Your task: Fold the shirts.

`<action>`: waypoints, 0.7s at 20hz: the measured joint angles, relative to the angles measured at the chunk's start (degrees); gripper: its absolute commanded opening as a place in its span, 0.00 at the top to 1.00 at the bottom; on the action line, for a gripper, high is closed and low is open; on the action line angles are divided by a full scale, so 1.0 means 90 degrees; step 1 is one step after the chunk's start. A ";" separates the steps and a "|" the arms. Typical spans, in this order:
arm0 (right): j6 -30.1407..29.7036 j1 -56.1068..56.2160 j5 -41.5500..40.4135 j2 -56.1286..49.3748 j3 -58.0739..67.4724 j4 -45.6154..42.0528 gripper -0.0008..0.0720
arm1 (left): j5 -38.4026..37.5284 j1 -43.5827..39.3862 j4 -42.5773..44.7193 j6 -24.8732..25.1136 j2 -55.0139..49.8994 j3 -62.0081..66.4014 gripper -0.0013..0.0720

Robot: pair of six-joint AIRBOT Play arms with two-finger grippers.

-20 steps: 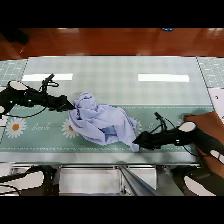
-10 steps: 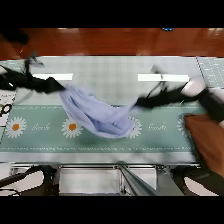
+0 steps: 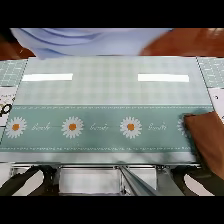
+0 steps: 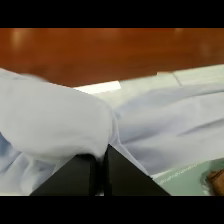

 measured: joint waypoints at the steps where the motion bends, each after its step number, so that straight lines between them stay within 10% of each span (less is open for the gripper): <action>1: 0.0007 -0.0015 0.0070 0.0206 0.0163 -0.0100 0.96 | -0.0049 0.0000 0.0078 -0.0015 0.0250 0.0092 0.95; 6: 0.0032 -0.0036 0.0500 0.1224 -0.0058 -0.1073 0.96 | -0.0952 -0.0002 0.0692 -0.0376 0.1372 -0.0301 0.95; 14: 0.0148 -0.0039 0.0471 0.1836 -0.3104 -0.1326 0.96 | -0.0670 -0.0002 0.0962 -0.0595 0.2586 -0.5234 0.95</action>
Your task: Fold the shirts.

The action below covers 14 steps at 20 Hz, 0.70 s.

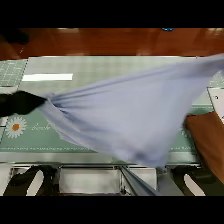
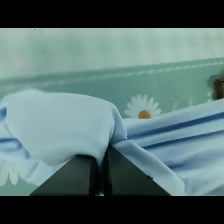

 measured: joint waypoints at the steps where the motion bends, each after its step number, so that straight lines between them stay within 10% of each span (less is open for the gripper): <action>1: -0.0029 0.0000 -0.0153 -0.0138 -0.0352 0.0078 0.96 | 0.0406 0.0000 -0.0036 0.0046 -0.0015 -0.0661 0.95; 8: -0.0189 -0.0002 -0.1829 -0.2463 -0.1178 0.0702 0.96 | 0.3189 0.0000 -0.0969 0.1124 -0.1826 -0.2220 0.95; 9: -0.0231 -0.0002 -0.1989 -0.2851 -0.1151 0.0879 0.94 | 0.3293 0.0000 -0.1139 0.1307 -0.2263 -0.2076 0.88; 11: -0.0279 -0.0015 -0.2300 -0.3597 -0.0991 0.1307 0.41 | 0.3354 0.0002 -0.1413 0.1547 -0.3058 -0.1683 0.29; 14: -0.0175 -0.0211 -0.2222 -0.4335 -0.0610 0.1809 0.43 | 0.2681 0.0163 -0.1477 0.1671 -0.3993 -0.0780 0.29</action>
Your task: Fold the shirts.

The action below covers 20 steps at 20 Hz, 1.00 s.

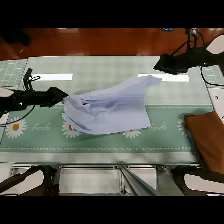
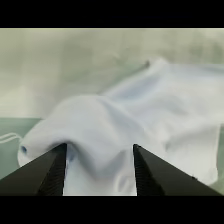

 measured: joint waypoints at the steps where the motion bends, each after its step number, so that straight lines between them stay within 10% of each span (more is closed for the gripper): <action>1: 0.0012 -0.0160 0.0204 -0.0095 0.0095 0.0102 0.43 | -0.0313 0.0155 0.0197 -0.0073 -0.0180 0.0342 0.29; 5: 0.0250 -0.1200 0.1052 0.0299 -0.0199 -0.0648 0.54 | -0.1416 0.1319 0.1151 -0.0469 -0.0202 0.0979 0.29; 9: 0.0231 -0.2210 0.0697 0.1571 -0.2361 -0.0748 0.42 | -0.1906 0.2200 0.0452 -0.0279 0.0070 -0.0253 0.29; 18: -0.0981 -0.2412 0.0287 0.2358 -0.5071 0.0551 0.42 | -0.1350 0.0789 -0.0736 0.0466 0.0138 -0.1783 0.29; 19: -0.0991 -0.2358 0.0272 0.2370 -0.5132 0.0578 0.42 | -0.1231 0.0561 -0.0746 0.0483 0.0138 -0.1753 0.33; 20: -0.1008 -0.2312 0.0243 0.2378 -0.5173 0.0607 0.42 | -0.1090 0.0338 -0.0784 0.0493 0.0138 -0.1693 0.81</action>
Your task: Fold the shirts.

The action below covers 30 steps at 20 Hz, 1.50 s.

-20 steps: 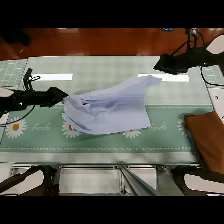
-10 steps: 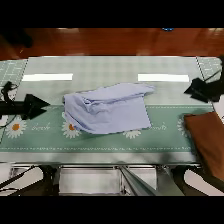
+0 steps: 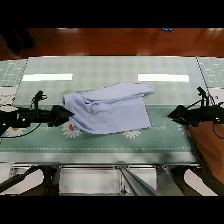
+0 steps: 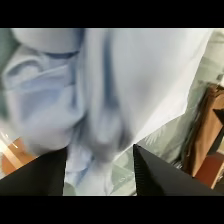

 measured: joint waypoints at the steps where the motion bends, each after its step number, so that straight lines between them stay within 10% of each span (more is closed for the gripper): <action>1: -0.0002 0.0041 0.0007 0.0007 -0.0036 0.0039 0.42 | 0.0075 -0.0160 -0.0007 0.0015 0.0000 0.0073 0.95; 25: -0.0508 0.1610 -0.0158 -0.2101 0.0170 0.1328 0.44 | -0.0146 -0.0493 0.0189 0.0525 0.0007 0.0889 0.95; 28: -0.0442 0.2110 -0.0508 -0.2511 0.0750 0.1377 0.93 | -0.0126 -0.0493 0.0189 0.0525 0.0007 0.0889 0.95; 30: -0.0425 0.2421 -0.0624 -0.2715 0.1110 0.1484 0.96 | -0.0109 -0.0493 0.0189 0.0522 0.0007 0.0891 0.95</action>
